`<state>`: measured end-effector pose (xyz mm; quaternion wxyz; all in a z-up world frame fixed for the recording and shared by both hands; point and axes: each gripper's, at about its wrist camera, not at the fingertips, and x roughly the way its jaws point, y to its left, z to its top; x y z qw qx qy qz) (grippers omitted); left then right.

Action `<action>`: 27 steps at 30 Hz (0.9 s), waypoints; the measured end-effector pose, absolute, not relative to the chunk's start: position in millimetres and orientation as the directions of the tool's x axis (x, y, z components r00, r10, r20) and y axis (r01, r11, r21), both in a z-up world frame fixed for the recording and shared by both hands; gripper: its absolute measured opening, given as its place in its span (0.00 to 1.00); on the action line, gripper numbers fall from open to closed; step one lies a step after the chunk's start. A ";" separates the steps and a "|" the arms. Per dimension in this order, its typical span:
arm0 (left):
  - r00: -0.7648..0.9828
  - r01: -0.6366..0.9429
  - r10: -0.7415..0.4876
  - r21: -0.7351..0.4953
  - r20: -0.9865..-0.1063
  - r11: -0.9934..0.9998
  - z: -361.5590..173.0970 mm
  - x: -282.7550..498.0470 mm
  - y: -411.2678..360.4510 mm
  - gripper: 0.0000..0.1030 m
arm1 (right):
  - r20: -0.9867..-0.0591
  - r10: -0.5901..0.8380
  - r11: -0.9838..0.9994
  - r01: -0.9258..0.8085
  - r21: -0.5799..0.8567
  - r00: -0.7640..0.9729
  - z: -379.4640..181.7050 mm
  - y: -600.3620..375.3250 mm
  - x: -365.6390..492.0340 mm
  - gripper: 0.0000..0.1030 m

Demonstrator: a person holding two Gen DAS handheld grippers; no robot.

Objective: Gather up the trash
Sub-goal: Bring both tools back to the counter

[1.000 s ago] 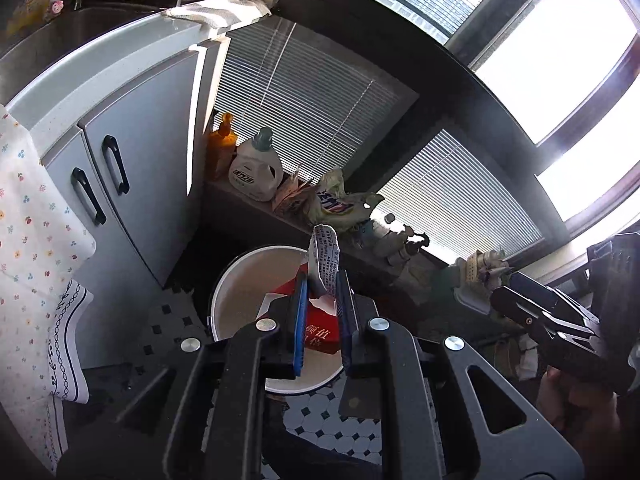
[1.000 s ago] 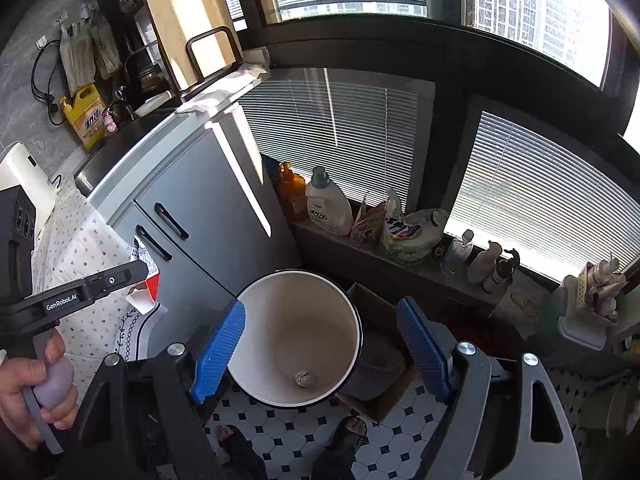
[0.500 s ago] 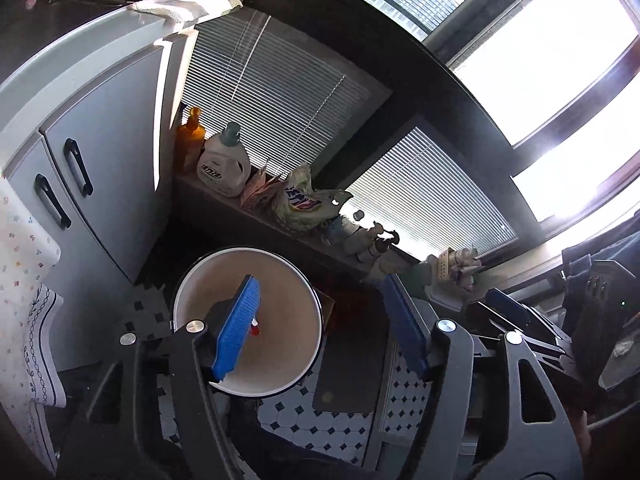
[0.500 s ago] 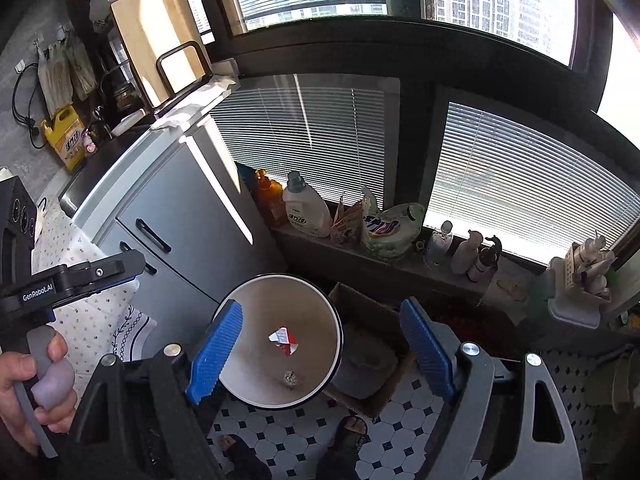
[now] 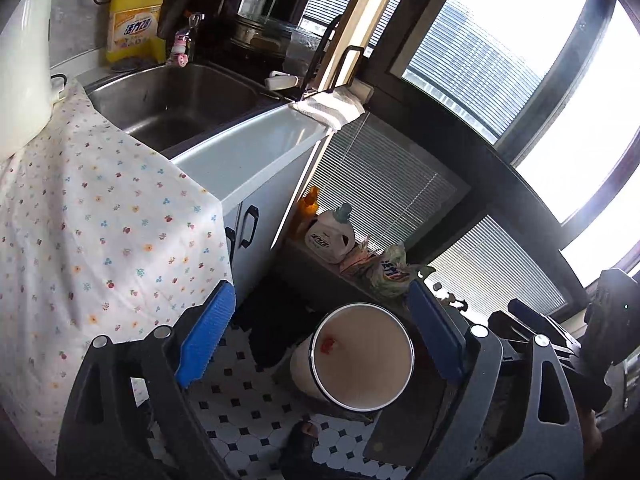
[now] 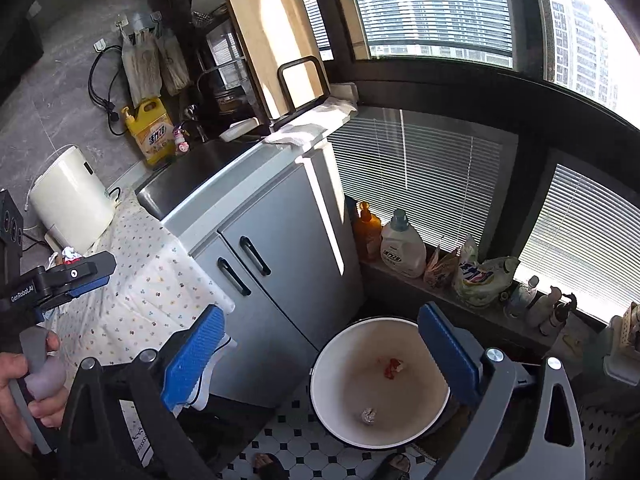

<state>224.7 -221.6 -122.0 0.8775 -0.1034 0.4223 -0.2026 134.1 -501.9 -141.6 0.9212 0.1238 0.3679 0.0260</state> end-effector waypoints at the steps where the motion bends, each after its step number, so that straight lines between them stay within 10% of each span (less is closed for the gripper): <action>1: 0.587 0.248 -0.422 -0.343 -0.691 0.906 -117.0 222.4 -206.9 0.89 | -0.659 0.154 0.968 0.020 0.249 0.736 -138.0 -489.9 137.6 0.93; 27: 0.885 -0.232 0.081 -0.284 -0.458 0.930 -70.9 131.5 100.4 0.94 | -0.591 0.420 0.904 -0.377 0.202 0.689 -105.0 -208.4 186.2 0.93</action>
